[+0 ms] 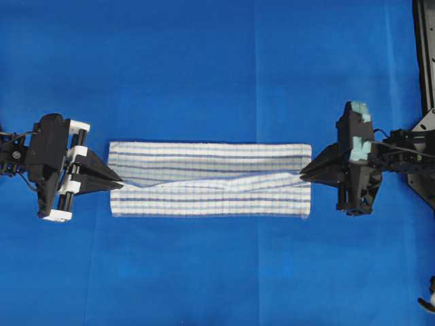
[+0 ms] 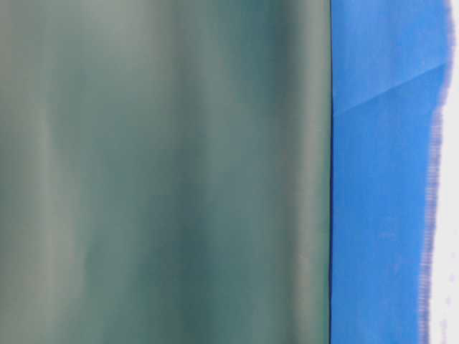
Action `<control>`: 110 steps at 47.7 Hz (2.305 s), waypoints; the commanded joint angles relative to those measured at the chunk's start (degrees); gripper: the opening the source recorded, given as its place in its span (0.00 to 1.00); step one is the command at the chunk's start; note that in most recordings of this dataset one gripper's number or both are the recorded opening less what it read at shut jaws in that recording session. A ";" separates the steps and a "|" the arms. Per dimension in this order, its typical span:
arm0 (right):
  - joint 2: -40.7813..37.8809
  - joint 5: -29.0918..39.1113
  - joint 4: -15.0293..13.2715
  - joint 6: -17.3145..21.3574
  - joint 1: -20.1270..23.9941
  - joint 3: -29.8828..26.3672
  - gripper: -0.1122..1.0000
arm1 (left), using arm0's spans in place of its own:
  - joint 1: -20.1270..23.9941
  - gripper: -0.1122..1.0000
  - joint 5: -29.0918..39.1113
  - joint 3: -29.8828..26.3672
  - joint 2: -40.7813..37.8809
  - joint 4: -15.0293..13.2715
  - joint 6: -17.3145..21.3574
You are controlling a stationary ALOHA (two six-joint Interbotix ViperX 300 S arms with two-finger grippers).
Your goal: Fold the blue towel.
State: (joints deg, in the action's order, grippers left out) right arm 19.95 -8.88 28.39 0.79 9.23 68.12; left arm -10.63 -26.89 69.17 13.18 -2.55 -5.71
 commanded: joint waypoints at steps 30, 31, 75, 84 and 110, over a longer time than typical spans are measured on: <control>2.29 -0.26 -0.09 -1.14 1.41 -2.02 0.90 | -0.09 0.88 4.31 -1.85 4.31 -0.09 -1.14; 2.90 -0.26 -0.26 -1.32 1.23 -2.02 0.90 | 0.00 0.87 4.57 -2.11 4.75 -0.09 -1.14; -5.98 -3.96 -0.26 -8.26 -11.95 -2.29 0.89 | 13.54 0.74 10.55 -7.29 -4.75 0.09 4.13; -11.78 -5.45 -0.09 -7.91 -11.78 -3.34 0.89 | 13.62 0.73 6.86 -7.56 -10.28 0.09 3.96; -13.18 -5.45 -0.35 -8.17 -9.40 -3.52 0.10 | 12.66 0.12 8.17 -8.44 -13.80 -0.09 3.16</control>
State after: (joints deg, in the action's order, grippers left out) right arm 6.33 -13.89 28.13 -7.29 -0.44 65.13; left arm 2.20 -18.81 61.52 -1.05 -2.55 -2.46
